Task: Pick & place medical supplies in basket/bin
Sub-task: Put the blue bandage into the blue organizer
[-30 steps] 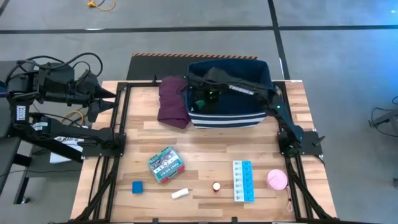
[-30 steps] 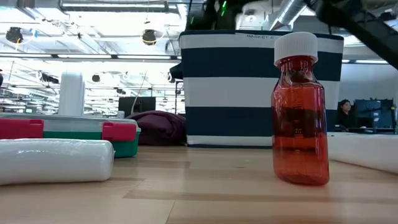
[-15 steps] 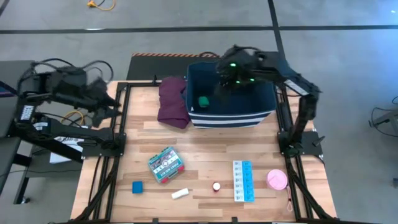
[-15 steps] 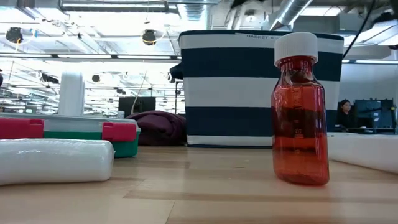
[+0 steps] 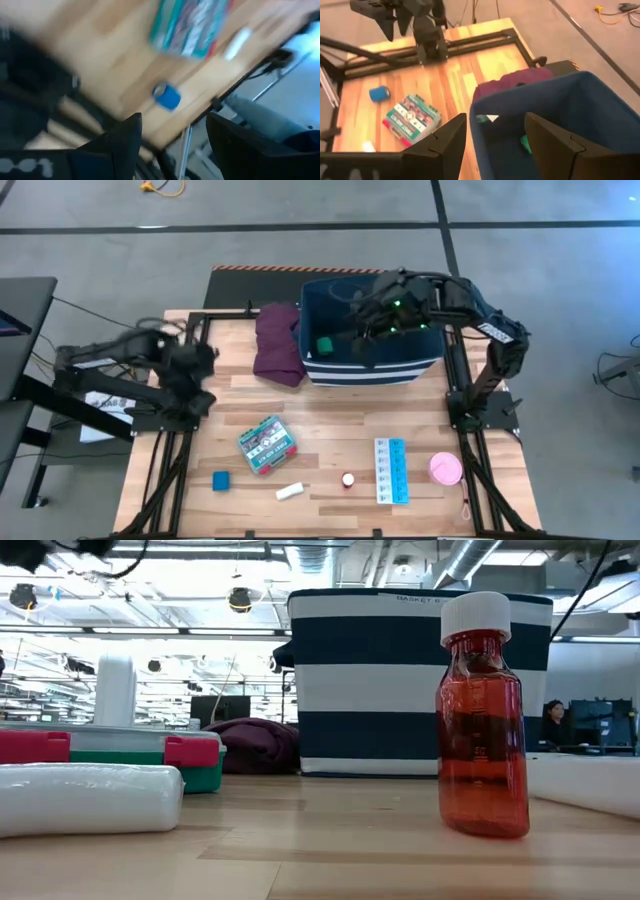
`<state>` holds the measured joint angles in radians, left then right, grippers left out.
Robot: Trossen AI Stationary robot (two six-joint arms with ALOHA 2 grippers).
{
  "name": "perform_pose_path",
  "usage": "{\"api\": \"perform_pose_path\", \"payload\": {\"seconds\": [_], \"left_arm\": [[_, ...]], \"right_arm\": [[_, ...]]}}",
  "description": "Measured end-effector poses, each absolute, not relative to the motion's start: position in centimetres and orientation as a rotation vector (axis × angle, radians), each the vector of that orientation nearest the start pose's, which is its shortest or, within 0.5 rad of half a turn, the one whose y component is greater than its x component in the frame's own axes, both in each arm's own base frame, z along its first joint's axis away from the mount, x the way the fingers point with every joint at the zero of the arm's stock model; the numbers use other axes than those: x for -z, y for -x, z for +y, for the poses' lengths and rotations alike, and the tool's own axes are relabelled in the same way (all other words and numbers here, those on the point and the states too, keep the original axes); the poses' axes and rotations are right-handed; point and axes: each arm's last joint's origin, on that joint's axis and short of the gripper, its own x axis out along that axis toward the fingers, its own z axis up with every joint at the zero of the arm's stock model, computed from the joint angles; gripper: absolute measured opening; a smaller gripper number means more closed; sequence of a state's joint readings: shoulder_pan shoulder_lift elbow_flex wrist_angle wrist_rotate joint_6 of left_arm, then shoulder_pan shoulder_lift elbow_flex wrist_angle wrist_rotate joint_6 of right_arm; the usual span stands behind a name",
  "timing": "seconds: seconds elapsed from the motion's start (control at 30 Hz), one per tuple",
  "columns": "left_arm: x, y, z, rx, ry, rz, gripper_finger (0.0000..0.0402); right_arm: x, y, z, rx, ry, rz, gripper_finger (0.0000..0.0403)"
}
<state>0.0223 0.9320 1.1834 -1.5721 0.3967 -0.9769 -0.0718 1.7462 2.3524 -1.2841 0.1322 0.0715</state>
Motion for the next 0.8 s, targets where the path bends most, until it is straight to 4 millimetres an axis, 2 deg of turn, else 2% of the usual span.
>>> {"api": "perform_pose_path", "payload": {"seconds": [0.1,0.17,0.33,0.43,0.67,0.8], "left_arm": [[-32.8,-10.9,-2.4,-0.465,1.168,1.457,0.021],[-32.3,-11.3,-3.5,-0.498,1.208,1.434,0.021],[-31.8,-13.9,-7.1,-0.439,1.327,1.181,0.021],[-31.3,-14.9,-9.6,-0.436,1.345,1.113,0.021],[-27.5,-15.6,-15.0,-0.62,1.26,1.311,0.021],[-25.2,-16.6,-17.2,-0.671,1.207,1.402,0.021]], "right_arm": [[-48.1,-31.3,-2.5,0.21,-0.024,0.744,0.0191],[-47.7,-31.9,-2.5,0.21,-0.017,0.76,0.0191],[-46.2,-32.8,-3.1,0.191,0.051,0.865,0.019],[-45.3,-33.5,-3.7,0.201,0.051,0.908,0.0186],[-44.0,-34.0,-4.7,0.21,0.053,0.997,0.0176],[-44.2,-33.9,-4.9,0.218,0.049,0.988,0.0173]]}}
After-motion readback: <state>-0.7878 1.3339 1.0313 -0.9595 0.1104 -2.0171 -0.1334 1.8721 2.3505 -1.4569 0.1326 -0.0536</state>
